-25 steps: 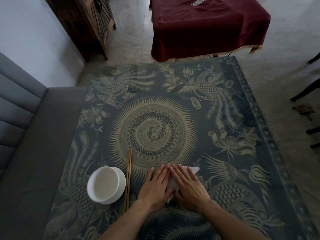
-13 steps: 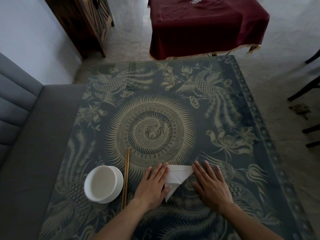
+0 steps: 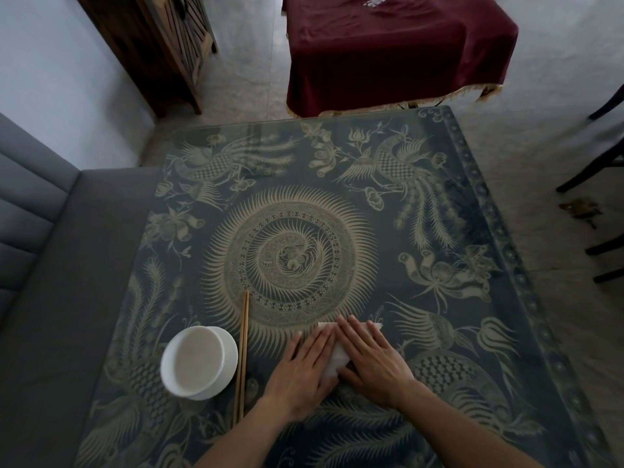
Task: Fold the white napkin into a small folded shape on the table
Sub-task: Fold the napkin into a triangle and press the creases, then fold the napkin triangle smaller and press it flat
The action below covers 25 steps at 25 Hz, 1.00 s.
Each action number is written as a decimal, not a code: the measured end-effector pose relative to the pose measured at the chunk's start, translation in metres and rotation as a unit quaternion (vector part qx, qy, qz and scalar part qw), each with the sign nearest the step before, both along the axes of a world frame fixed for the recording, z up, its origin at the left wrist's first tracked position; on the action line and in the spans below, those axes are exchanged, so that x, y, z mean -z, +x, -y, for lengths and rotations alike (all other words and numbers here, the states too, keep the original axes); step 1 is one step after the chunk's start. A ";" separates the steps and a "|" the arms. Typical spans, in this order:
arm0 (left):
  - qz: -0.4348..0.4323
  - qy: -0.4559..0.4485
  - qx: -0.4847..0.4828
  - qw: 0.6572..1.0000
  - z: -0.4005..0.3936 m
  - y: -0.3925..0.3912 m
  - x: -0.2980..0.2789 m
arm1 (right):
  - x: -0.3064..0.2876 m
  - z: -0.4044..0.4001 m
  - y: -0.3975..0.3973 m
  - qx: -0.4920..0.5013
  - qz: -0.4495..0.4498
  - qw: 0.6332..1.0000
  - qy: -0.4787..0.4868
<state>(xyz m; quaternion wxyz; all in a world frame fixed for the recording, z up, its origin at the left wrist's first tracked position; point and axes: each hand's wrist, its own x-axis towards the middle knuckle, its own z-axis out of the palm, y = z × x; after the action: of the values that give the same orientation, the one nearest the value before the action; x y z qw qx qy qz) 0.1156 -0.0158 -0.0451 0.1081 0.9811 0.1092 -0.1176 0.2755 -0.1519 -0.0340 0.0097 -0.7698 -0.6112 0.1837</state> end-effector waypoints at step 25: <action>0.124 -0.047 -0.059 0.989 -0.022 0.006 -0.030 | 0.000 0.010 -0.007 0.244 0.003 0.969 0.038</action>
<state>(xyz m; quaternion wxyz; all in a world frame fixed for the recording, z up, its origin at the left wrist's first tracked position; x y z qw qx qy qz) 0.1214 0.0066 -0.0149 0.1739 0.9737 0.1469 0.0064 0.2684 -0.1614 -0.0341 0.0819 -0.8952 -0.4114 0.1502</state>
